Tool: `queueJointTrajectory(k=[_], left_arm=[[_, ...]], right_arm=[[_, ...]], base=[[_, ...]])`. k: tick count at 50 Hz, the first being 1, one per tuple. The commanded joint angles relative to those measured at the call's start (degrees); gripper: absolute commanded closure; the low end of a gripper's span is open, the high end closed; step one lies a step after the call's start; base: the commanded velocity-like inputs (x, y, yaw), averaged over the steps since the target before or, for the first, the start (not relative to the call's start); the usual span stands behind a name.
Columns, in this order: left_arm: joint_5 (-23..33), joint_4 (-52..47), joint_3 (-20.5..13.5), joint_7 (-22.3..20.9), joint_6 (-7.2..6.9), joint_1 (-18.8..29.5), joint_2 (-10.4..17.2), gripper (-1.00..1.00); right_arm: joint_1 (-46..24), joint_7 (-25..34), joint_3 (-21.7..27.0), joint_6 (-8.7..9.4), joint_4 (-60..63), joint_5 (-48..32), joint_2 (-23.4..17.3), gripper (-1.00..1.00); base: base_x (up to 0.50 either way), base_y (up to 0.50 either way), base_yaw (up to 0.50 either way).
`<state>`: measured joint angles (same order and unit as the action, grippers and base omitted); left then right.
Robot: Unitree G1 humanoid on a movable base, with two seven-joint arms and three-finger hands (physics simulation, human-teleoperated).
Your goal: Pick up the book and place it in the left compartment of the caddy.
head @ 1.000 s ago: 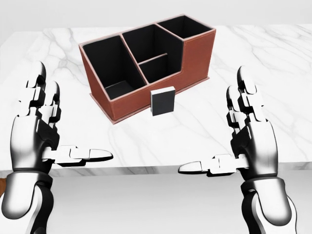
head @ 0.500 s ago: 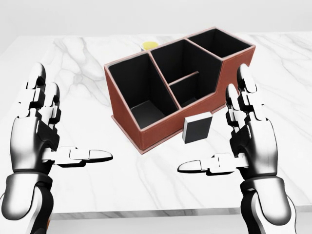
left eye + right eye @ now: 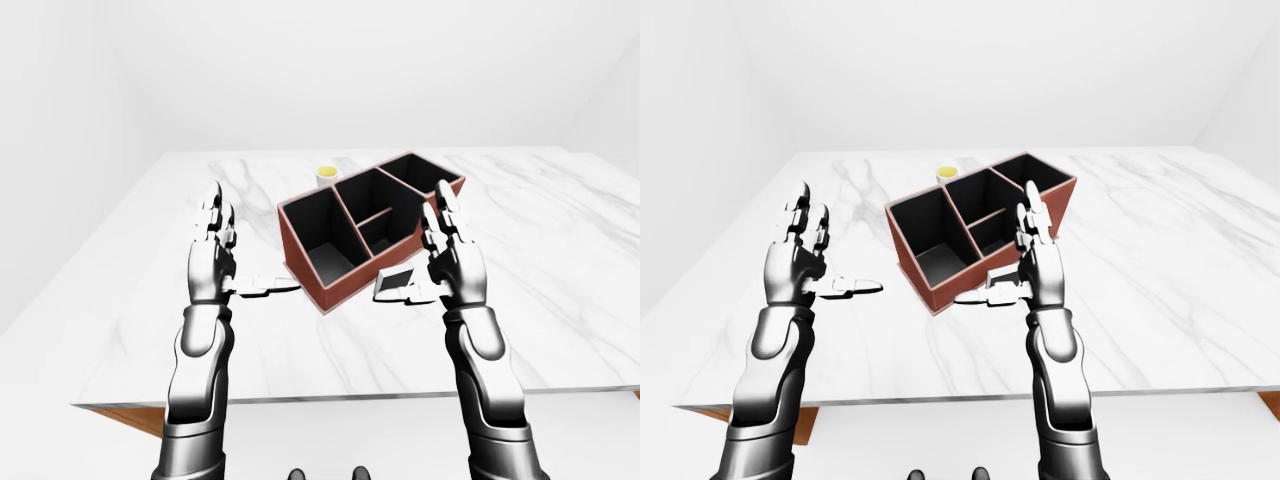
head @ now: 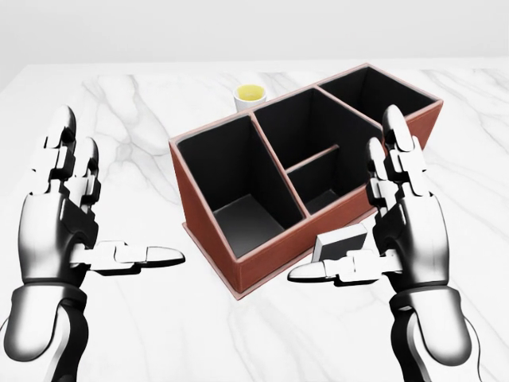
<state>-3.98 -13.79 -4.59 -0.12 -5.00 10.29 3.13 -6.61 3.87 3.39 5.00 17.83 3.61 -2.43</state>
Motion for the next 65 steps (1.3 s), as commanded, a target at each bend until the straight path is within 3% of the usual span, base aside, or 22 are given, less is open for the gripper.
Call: queueJointTrajectory(k=[1,13,37,65], left_arm=[[-0.01,0.22,0.07,0.01,0.0,-0.29,-0.08,-1.0],[0.08,0.05,0.21,0.09,0.0,-0.12,-0.11,-1.0],[0.36,-0.52,0.36,0.01,0.0,0.01,-0.18,-1.0],[0.0,-0.64,0.05,0.08,0.0,-0.29,-0.08,-1.0]], right_arm=[[0.02,0.01,-0.09,0.0,-0.72,-1.06,-0.11,-1.0],[0.24,-0.88,0.73,0.0,-0.32,0.7,0.07,-1.0],[0.42,-0.65,0.32,0.0,0.02,0.6,-0.04,-1.0],[1.32,1.66,-0.57,0.0,0.97,-1.83,0.07,-1.0]], base=[[0.0,0.0,0.0],[0.0,0.0,-0.02],[0.0,0.0,-0.5],[0.06,0.01,0.0]])
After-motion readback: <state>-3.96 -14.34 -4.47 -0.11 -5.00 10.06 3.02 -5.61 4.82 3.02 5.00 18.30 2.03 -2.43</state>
